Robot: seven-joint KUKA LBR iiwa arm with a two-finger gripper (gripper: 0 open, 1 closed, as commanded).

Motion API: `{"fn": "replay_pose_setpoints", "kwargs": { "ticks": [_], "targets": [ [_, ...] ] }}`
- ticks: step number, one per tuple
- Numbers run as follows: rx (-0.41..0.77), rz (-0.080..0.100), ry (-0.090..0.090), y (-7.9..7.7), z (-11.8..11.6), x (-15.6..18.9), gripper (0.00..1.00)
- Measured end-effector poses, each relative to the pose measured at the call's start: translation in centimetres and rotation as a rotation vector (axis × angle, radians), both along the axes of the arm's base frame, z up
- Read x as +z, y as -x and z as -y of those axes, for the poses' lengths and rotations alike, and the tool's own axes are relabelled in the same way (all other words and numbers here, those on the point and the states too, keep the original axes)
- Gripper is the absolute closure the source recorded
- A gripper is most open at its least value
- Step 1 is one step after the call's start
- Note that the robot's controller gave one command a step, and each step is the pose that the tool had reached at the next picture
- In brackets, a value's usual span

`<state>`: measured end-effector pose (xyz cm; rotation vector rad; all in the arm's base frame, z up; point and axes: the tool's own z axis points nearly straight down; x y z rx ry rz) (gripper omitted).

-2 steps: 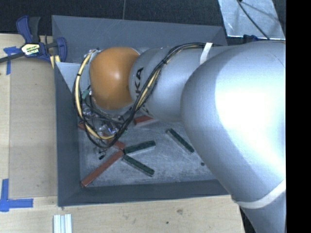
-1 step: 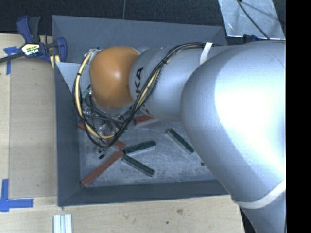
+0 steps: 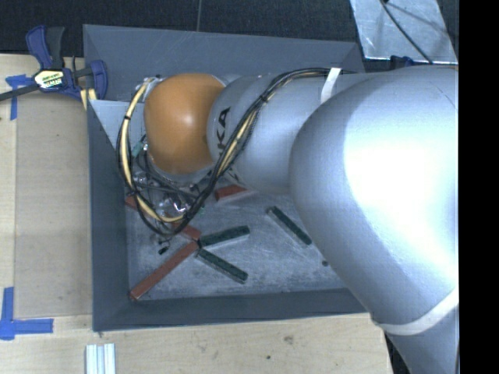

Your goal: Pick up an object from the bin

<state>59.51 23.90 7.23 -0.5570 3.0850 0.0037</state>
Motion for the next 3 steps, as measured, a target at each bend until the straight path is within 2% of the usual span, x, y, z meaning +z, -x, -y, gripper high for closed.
{"fn": "replay_pose_setpoints", "kwargs": {
  "ticks": [1, 2, 3],
  "targets": [
    [-0.001, 0.0, 0.0, 0.0, 0.0, 0.0, 1.0],
    [-0.003, 0.0, 0.0, -0.1, 0.0, 1.8, 1.0],
    [-0.004, 0.006, -0.001, -0.4, -0.1, 12.3, 1.0]
  ]
}}
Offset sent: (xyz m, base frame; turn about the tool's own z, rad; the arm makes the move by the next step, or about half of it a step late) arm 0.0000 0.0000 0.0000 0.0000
